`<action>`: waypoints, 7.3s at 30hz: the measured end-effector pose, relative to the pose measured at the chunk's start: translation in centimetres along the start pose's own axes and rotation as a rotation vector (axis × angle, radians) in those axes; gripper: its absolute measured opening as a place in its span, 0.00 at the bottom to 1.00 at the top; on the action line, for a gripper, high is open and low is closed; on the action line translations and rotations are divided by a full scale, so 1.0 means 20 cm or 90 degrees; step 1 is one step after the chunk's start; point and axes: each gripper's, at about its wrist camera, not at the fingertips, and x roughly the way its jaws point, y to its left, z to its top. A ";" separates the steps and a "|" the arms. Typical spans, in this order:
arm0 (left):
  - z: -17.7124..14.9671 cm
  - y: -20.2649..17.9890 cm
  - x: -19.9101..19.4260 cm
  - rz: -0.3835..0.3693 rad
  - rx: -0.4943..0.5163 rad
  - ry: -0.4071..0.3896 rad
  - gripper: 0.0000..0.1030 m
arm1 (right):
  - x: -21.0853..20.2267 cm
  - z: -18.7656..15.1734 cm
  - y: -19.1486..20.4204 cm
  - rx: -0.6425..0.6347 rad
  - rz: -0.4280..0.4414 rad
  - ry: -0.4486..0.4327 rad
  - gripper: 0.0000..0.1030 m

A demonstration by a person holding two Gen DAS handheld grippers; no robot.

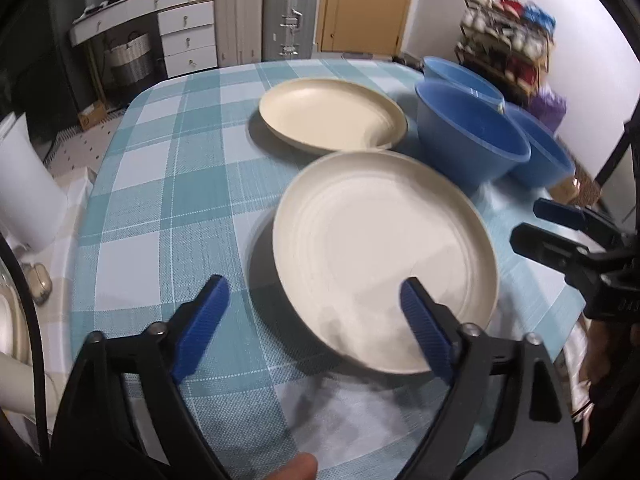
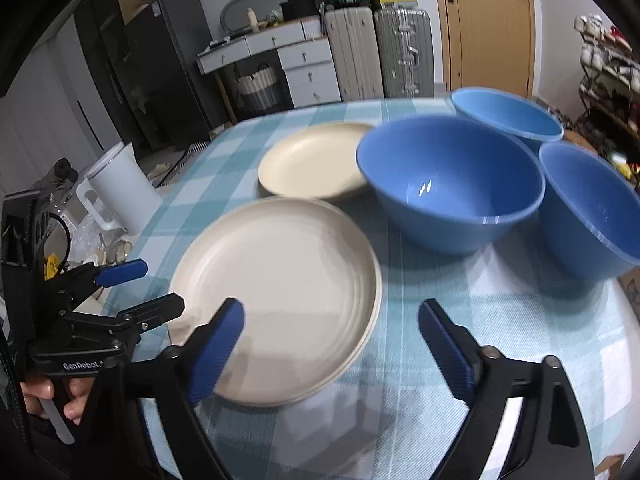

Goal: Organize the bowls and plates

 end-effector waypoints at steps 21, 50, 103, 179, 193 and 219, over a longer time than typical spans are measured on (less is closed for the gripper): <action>0.30 0.17 -0.11 0.032 -0.097 -0.070 0.99 | -0.23 0.47 -0.09 -0.026 0.028 -0.079 0.98; 0.76 0.31 0.25 0.053 -0.168 -0.030 0.99 | 0.12 1.11 -0.20 -0.076 0.030 0.007 0.98; 0.85 0.32 0.94 0.024 -0.146 0.109 0.55 | 1.23 1.11 -0.36 -0.143 -0.036 0.343 0.60; 0.63 -0.06 -0.19 0.044 -0.093 -0.055 0.17 | 0.17 0.95 -0.10 -0.156 0.002 0.111 0.11; 0.40 -0.15 -0.41 0.051 -0.082 -0.070 0.17 | -0.03 0.78 -0.04 -0.155 0.020 0.077 0.11; 0.09 -0.16 -0.45 0.037 -0.095 -0.078 0.17 | -0.13 0.49 0.02 -0.145 0.037 0.052 0.12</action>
